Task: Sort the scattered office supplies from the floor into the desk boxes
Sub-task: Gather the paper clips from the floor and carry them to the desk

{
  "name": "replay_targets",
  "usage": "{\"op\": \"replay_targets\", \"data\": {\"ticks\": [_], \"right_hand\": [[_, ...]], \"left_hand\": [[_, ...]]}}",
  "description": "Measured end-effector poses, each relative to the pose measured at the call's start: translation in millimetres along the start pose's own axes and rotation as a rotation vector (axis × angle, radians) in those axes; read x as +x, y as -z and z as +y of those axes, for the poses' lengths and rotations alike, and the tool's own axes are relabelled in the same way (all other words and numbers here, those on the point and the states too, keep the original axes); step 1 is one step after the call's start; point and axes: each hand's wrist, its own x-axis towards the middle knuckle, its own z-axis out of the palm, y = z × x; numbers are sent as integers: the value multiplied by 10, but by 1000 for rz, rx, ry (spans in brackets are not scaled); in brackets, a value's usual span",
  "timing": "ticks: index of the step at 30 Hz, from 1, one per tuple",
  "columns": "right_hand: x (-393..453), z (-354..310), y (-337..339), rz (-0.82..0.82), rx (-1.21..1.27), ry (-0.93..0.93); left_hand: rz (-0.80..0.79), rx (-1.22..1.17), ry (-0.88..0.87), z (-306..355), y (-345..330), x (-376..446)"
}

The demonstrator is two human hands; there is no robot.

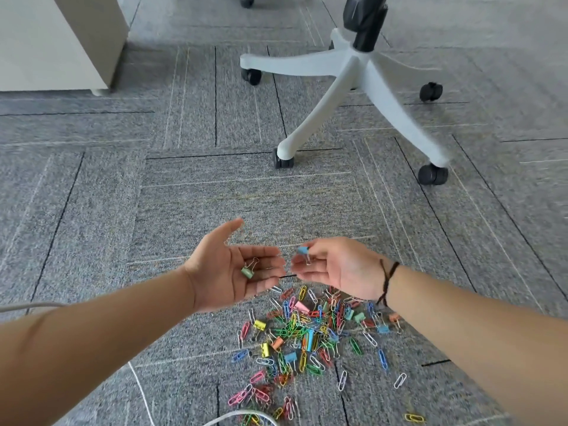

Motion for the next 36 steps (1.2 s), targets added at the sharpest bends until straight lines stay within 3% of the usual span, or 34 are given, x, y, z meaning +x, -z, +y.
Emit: {"op": "replay_targets", "data": {"ticks": [2,4,8,10,14,19,27,36], "right_hand": [[-131,-128,42,-131,263,-29],[-221,-192,44,-177,313,-17],[-238,-230,-35,-41,355,-47],[-180,-162,-29,64,170,-109],[-108,135,82,209,-658,-88],[-61,412,47,117,-1308,116],[-3,413,-35,-8,-1495,207],[-84,461,34,41,-1444,219]], "left_hand": [[13,27,-11,25,10,11],[29,59,-15,25,20,24],[64,173,12,-45,31,59],[112,281,14,-88,14,84],[181,414,0,-142,-26,153],[249,533,2,-226,-1,196],[258,685,16,-339,45,198],[262,607,30,-345,70,226]]}}
